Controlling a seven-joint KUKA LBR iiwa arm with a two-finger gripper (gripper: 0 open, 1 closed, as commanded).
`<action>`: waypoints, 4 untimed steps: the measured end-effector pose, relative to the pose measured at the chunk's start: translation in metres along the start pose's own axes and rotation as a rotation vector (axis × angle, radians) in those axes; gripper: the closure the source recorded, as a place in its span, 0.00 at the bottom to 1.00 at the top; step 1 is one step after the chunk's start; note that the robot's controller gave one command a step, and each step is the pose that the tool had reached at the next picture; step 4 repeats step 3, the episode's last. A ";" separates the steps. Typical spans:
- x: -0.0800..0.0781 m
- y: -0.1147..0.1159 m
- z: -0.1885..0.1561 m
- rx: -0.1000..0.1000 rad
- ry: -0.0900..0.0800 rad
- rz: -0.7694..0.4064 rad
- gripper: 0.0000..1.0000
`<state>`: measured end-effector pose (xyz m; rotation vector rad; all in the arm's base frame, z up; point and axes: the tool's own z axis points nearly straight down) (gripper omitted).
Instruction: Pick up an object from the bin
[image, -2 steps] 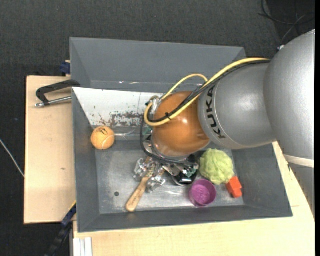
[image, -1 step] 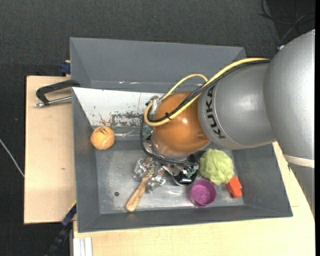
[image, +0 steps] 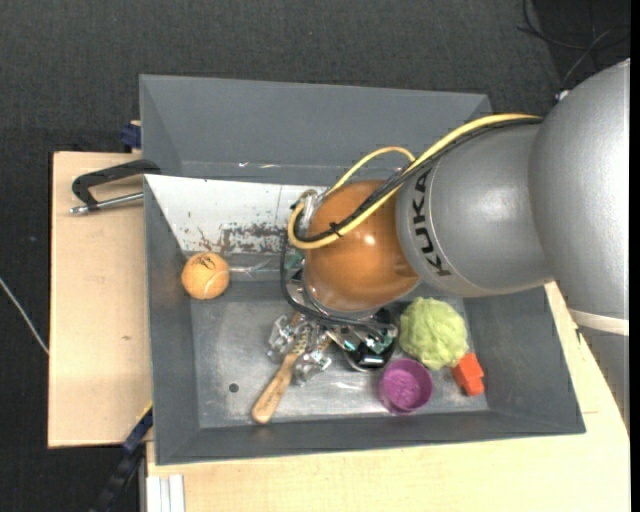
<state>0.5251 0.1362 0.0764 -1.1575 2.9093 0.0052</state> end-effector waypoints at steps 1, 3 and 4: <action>-0.069 -0.011 -0.117 -0.001 0.005 -0.009 1.00; -0.073 -0.020 -0.149 -0.002 0.007 -0.014 1.00; -0.073 -0.020 -0.149 -0.002 0.007 -0.014 1.00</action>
Offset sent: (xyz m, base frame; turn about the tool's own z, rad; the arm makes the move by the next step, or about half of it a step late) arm 0.0000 0.0000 0.0000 0.0000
